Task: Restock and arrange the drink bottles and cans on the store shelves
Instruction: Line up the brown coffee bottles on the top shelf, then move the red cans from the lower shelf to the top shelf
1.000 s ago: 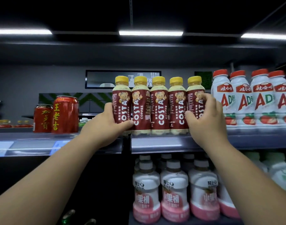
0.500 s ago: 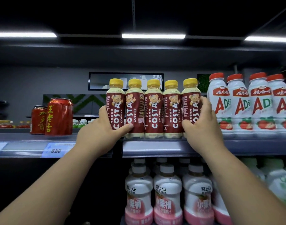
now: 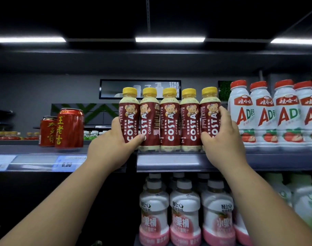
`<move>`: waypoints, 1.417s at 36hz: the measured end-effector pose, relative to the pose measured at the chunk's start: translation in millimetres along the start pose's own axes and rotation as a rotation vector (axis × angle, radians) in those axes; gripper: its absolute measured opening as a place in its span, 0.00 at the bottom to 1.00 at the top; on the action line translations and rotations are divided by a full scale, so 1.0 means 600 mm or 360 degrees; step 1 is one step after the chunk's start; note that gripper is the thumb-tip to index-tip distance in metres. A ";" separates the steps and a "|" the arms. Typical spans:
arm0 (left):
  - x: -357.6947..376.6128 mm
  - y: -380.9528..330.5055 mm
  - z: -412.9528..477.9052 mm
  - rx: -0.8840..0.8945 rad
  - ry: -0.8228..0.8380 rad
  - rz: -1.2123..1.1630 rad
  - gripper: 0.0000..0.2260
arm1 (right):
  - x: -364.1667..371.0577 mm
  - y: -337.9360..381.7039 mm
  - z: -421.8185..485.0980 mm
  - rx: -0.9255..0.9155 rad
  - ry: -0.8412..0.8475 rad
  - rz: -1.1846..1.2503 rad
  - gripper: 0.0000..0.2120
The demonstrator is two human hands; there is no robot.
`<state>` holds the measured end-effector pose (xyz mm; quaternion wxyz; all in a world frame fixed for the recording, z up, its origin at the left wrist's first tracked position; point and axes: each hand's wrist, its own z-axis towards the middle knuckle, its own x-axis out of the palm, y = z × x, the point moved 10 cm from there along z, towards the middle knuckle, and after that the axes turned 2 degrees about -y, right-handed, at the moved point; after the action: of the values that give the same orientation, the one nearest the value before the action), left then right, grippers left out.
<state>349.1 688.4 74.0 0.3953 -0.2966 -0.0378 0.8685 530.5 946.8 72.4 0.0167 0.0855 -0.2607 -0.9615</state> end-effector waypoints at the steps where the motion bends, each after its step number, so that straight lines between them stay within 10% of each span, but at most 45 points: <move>1: 0.000 0.000 0.000 0.0002 -0.0005 -0.0001 0.36 | -0.001 0.001 -0.001 -0.0006 0.0001 -0.0018 0.38; 29: -0.128 0.160 -0.039 0.0423 -0.0345 -0.0051 0.28 | 0.110 0.267 -0.181 -0.0757 0.0007 0.0337 0.27; 51: -0.139 0.428 0.093 0.0147 0.0197 -0.0034 0.19 | 0.386 0.443 -0.179 -0.0104 0.0568 -0.0132 0.42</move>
<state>190.9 463.0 83.0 0.4193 -0.3307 0.0238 0.8451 318.1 646.1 78.8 0.0259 0.2649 -0.2185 -0.9388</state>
